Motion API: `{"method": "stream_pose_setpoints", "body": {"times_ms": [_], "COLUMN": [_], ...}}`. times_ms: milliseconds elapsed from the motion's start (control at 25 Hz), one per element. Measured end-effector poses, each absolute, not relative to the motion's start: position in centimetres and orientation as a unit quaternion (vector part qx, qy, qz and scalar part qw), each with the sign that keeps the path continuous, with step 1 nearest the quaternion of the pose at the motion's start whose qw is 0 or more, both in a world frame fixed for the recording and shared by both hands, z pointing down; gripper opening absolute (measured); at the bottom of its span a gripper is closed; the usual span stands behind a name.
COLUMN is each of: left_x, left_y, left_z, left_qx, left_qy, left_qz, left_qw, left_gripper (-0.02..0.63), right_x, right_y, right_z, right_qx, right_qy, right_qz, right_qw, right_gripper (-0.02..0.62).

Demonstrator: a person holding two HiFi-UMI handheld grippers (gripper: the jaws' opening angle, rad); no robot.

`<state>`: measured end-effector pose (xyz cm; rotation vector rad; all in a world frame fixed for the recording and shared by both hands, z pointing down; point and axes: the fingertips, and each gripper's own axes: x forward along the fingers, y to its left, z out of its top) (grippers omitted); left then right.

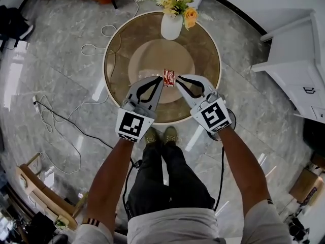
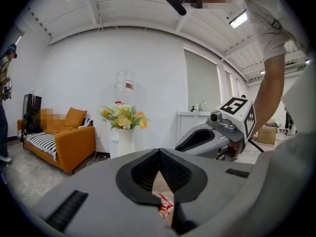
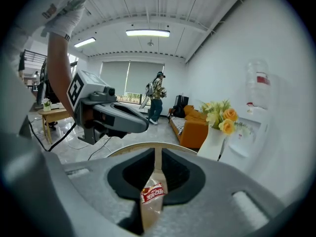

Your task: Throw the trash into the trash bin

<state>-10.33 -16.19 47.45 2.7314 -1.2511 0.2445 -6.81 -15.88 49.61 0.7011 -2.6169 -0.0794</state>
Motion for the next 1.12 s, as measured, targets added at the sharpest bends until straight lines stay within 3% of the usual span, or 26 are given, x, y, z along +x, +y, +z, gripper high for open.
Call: {"method": "stream_pose_setpoints", "body": {"times_ms": [760, 1120], "left_x": [-9.0, -9.6], "left_y": [-18.2, -18.6], "left_z": [53.5, 54.7], "left_qx": [0.904, 0.898], "left_qy": [-0.405, -0.416], "left_qz": [0.108, 0.107], "left_qw": [0.085, 0.096], "left_gripper": [0.000, 0.000], "right_x": [-3.4, -2.1], "right_y": [-16.7, -16.8], "right_z": [63.6, 69.0], "right_qx": [0.111, 0.050], "right_qy": [-0.921, -0.896], "right_qz": [-0.002, -0.008], "right_qw": [0.373, 0.442], "right_gripper": [0.233, 0.241]}}
